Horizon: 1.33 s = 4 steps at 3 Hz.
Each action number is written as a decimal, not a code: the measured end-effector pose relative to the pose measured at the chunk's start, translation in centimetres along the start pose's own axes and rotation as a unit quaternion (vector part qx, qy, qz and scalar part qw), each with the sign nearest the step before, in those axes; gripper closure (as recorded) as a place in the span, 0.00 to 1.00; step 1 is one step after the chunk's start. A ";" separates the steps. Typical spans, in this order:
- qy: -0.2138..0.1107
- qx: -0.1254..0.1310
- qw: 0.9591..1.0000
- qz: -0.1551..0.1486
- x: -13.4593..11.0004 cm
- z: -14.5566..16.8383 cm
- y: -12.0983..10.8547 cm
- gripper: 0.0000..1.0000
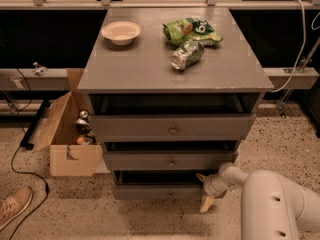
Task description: Open bottom drawer
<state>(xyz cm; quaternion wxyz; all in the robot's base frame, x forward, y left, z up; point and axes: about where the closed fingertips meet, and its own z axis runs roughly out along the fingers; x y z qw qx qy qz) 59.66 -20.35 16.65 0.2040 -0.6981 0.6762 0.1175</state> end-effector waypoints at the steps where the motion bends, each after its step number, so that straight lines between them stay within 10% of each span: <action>1: 0.003 -0.024 1.000 0.005 0.3 0.2 0.8 0.14; 4: 0.022 -0.067 0.997 0.022 0.8 -1.0 4.4 0.84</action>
Offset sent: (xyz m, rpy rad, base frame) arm -0.0479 -0.0144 0.0006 -0.0646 0.1455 0.0194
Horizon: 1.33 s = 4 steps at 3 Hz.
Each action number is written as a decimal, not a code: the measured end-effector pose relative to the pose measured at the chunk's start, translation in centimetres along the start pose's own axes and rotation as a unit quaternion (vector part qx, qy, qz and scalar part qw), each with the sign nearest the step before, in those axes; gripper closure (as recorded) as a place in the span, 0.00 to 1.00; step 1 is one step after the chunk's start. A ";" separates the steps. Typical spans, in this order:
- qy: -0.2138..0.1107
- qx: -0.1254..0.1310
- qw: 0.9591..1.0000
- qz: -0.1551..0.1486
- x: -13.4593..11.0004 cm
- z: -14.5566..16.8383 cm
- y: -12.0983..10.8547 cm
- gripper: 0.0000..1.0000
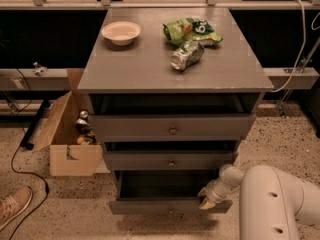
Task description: Open bottom drawer
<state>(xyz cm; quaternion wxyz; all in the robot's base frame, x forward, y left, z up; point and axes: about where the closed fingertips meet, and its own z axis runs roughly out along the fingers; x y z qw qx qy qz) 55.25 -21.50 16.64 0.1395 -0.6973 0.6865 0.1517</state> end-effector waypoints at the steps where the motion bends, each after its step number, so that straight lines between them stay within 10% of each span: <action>1: -0.005 -0.020 1.000 0.022 0.7 0.0 2.7 1.00; 2: -0.005 -0.020 1.000 0.022 0.6 0.1 2.8 1.00; 4: -0.005 -0.020 1.000 0.022 0.6 0.1 2.8 0.59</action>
Offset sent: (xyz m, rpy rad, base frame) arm -0.1205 -0.0292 -0.0216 0.1290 0.2320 -0.1645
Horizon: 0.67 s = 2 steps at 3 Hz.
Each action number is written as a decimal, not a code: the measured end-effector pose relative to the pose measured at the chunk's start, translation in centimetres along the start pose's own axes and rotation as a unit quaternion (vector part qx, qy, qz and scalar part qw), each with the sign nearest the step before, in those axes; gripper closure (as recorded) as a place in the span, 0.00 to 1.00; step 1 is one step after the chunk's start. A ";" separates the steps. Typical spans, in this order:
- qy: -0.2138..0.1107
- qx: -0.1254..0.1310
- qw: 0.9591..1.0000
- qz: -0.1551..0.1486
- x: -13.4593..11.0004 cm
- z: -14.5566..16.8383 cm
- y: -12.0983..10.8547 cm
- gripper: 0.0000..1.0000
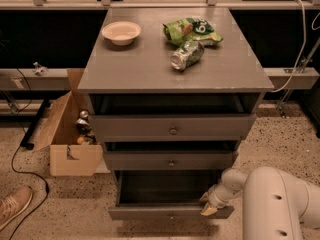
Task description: Open bottom drawer
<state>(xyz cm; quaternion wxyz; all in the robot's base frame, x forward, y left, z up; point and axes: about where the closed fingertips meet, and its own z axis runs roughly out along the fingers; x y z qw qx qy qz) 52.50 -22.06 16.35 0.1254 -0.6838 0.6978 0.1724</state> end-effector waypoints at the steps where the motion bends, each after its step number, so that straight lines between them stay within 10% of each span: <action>1: 0.000 0.000 1.000 0.000 0.0 0.0 0.0 0.36; 2: -0.002 -0.003 1.000 -0.002 0.0 0.1 0.2 0.05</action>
Offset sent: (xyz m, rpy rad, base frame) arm 0.0000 0.0000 0.0000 0.0000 0.0000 0.0000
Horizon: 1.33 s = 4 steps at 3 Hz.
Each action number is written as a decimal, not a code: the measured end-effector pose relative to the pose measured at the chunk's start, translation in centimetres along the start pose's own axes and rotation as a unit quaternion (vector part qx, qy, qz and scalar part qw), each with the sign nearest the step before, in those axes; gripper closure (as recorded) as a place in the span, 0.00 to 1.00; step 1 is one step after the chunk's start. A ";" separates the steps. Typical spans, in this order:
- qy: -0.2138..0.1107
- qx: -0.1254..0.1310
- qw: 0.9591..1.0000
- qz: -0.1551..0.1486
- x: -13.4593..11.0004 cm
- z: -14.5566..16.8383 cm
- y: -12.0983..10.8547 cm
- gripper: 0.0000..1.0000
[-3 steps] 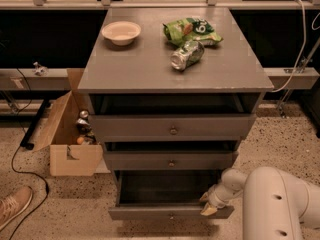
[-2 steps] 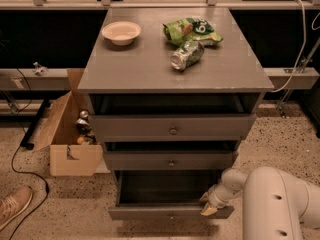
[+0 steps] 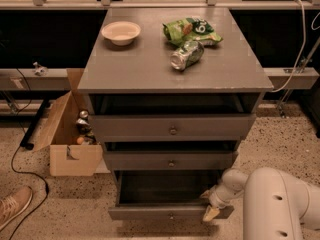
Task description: Open bottom drawer
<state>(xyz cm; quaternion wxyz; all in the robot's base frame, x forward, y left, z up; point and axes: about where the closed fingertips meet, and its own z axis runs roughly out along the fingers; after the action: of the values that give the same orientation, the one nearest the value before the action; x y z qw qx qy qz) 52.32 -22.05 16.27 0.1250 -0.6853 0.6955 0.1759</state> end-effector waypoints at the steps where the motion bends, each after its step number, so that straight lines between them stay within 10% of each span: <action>1: -0.010 -0.016 1.000 -0.010 0.2 0.4 0.8 0.00; 2: -0.010 -0.039 0.999 -0.009 0.8 0.5 2.9 0.00; 4: 0.021 -0.054 0.998 0.003 1.3 -0.5 7.9 0.47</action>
Offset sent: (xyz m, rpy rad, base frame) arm -0.0522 -0.0142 -0.0049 0.0194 0.1121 0.0665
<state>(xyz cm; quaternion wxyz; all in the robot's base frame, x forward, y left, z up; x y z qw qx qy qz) 44.48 -23.44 16.76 0.0727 -0.6925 0.6897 0.1986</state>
